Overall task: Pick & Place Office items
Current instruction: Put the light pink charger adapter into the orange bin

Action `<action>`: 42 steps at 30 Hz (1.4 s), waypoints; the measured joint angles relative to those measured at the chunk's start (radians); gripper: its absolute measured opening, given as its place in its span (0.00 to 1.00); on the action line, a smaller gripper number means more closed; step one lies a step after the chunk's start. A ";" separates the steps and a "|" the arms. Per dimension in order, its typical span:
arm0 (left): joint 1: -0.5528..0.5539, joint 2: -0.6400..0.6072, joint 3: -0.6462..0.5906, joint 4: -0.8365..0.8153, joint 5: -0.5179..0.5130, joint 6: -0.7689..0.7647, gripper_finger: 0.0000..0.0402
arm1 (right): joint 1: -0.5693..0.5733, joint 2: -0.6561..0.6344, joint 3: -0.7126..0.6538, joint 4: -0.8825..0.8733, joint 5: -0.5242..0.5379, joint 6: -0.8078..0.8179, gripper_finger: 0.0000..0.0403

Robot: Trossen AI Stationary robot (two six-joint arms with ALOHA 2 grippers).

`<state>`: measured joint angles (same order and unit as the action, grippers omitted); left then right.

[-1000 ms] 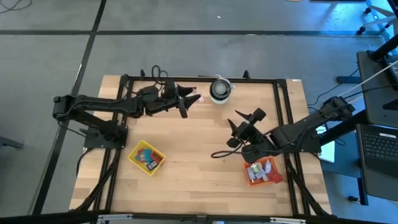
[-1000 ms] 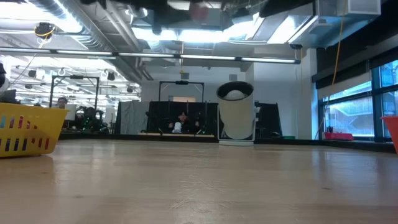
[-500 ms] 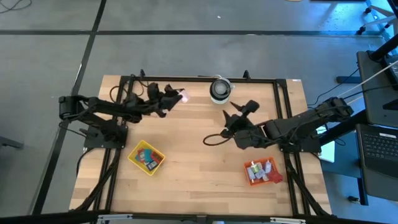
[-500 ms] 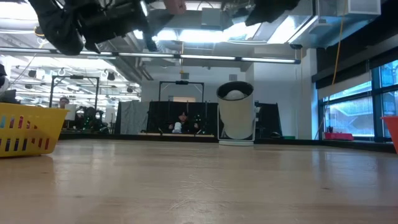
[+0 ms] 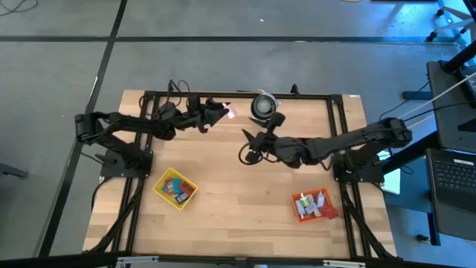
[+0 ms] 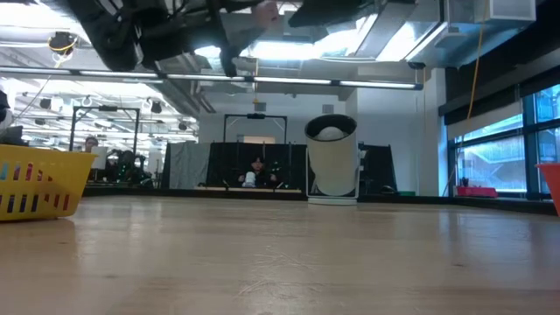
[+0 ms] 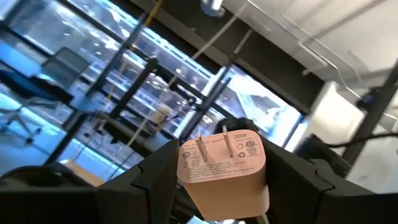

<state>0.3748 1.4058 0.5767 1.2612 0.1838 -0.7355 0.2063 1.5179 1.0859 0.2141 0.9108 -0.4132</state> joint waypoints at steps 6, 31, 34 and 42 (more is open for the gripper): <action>0.027 0.009 0.023 -0.047 0.026 0.007 0.50 | -0.017 0.064 0.000 0.169 0.032 -0.112 0.55; -0.001 0.009 0.024 -0.062 0.016 -0.014 0.50 | -0.118 0.161 0.000 0.477 -0.113 -0.190 0.66; -0.015 0.009 0.038 -0.066 0.017 -0.013 0.50 | -0.124 0.164 0.000 0.482 -0.132 -0.183 0.65; -0.055 0.025 0.095 -0.154 0.013 0.016 0.50 | -0.124 0.163 0.000 0.493 -0.143 -0.192 0.53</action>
<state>0.3194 1.4308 0.6712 1.1073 0.1966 -0.7193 0.0822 1.6814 1.0863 0.7071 0.7682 -0.6050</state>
